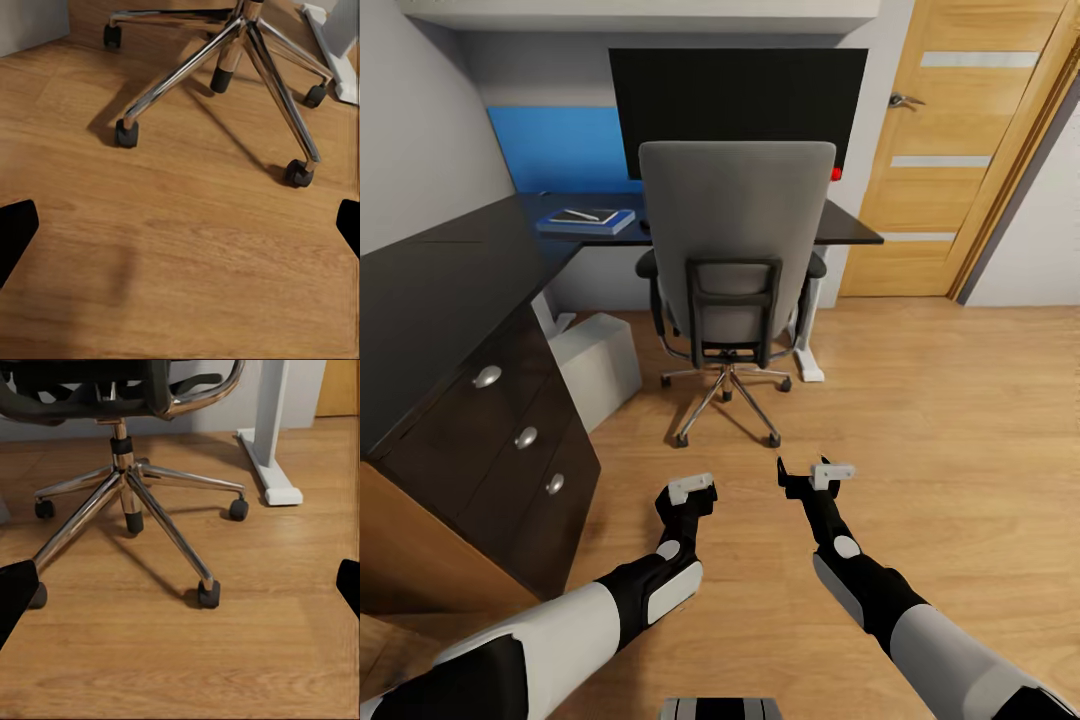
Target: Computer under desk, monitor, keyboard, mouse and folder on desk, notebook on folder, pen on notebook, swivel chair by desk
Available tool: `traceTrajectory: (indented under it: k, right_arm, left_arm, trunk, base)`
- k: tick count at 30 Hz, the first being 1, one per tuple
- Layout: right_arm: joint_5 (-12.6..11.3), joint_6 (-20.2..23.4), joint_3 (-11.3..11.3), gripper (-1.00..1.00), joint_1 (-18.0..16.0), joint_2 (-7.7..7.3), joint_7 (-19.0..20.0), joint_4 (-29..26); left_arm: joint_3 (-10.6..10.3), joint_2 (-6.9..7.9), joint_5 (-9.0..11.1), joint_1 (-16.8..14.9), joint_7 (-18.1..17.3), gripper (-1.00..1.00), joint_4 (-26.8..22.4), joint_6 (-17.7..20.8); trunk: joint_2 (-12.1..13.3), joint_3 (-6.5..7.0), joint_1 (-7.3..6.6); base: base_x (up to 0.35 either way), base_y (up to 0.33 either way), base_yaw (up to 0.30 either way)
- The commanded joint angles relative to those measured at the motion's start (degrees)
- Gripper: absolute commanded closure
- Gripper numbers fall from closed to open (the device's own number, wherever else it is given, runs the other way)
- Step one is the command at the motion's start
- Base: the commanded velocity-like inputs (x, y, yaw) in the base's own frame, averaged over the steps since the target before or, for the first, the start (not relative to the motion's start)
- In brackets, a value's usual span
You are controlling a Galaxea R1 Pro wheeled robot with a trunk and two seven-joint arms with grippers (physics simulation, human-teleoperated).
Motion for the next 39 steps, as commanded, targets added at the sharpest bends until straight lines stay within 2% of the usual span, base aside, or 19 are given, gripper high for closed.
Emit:
traceTrajectory:
  k: [1, 18, 25, 39]
  right_arm:
    - [-0.39, -0.19, 0.48, -1.0, -0.06, -0.08, -0.45, -0.03]
    - [-0.36, -0.19, 0.48, -1.0, -0.06, -0.08, -0.45, -0.03]
    - [-0.4, -0.15, 0.45, -1.0, -0.06, -0.08, -0.43, -0.03]
    - [-0.46, -0.24, 0.48, -1.0, -0.06, 0.01, -0.3, -0.1]
  left_arm:
    - [-0.49, 0.01, 0.34, -0.09, 0.38, -1.0, -0.03, -0.28]
    - [-0.49, -0.07, 0.34, -0.09, 0.37, -1.0, -0.07, -0.28]
    - [-0.49, -0.15, 0.41, -0.09, 0.4, -1.0, -0.07, -0.28]
    - [-0.42, -0.09, 0.42, -0.09, 0.41, -1.0, -0.07, -0.28]
  trunk:
    - [-0.02, -0.05, -0.04]
    - [-0.02, -0.05, -0.04]
    - [0.08, 1.5, -0.22]
    - [5.69, 4.02, -3.3]
  base:
    - [-0.26, -0.22, 0.0]
    - [-0.053, -0.058, 0.0]
    - [-0.002, -0.002, 0.0]
    - [0.0, 0.0, 0.0]
